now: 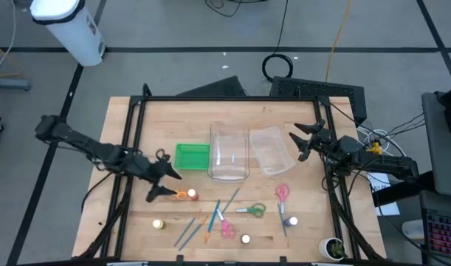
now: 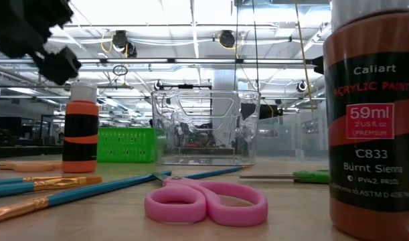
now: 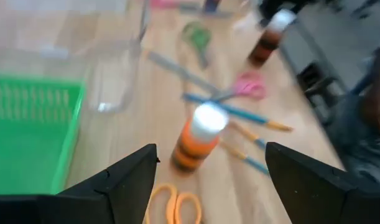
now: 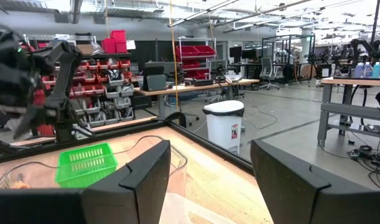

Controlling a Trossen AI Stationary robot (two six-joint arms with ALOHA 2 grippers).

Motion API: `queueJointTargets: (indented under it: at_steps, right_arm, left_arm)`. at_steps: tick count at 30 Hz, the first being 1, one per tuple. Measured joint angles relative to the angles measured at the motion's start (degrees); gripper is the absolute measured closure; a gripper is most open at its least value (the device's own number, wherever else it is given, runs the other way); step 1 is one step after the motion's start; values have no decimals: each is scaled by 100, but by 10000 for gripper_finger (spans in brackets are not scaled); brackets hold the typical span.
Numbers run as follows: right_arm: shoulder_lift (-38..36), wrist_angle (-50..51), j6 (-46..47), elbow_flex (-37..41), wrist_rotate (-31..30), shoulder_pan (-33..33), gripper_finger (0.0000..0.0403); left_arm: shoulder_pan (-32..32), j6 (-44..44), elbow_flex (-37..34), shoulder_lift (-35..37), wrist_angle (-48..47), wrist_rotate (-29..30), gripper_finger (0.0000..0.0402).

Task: Pick & Place Paint Supplies
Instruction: Put the yellow scissors into the green bin

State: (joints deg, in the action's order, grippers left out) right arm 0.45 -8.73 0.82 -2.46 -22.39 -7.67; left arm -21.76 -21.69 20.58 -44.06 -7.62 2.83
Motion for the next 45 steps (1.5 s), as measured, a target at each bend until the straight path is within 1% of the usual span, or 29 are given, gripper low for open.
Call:
queueJointTargets:
  at_steps: [2, 6, 16, 24, 28, 32, 34, 36, 42, 45]
  right_arm:
    - [0, 2, 0, -1, -1, -1, 189]
    - [0, 2, 0, -2, 0, -1, 186]
    - [0, 2, 0, -2, -2, -1, 188]
    - [0, 2, 0, -1, -1, -1, 189]
    - [0, 2, 0, 0, -2, -1, 188]
    - [0, 1, 0, -2, 0, 0, 186]
    - [2, 0, 0, -2, 0, 1, 187]
    - [0, 2, 0, -1, -2, 1, 189]
    - [0, 0, 0, -1, -2, 0, 187]
    - [0, 1, 0, -1, 0, 1, 186]
  left_arm:
    - [-66, -314, 0, -366, -3, 167, 94]
    - [-163, -728, 0, -1003, 53, 311, 94]
    - [-164, -1542, 0, -2240, 38, 390, 94]
    - [-168, -2393, 16, -2739, 89, 966, 94]
    - [-173, -2474, 17, -2893, 144, 1028, 94]
    - [-270, -2243, 19, -2977, 168, 1128, 97]
    - [-327, -2077, 15, -3012, 179, 1175, 107]
    - [-380, -1921, 9, -3018, 195, 1175, 126]
    - [-535, -1680, -4, -3036, 178, 1197, 201]
    - [-586, -1681, -7, -3035, 162, 1224, 232]
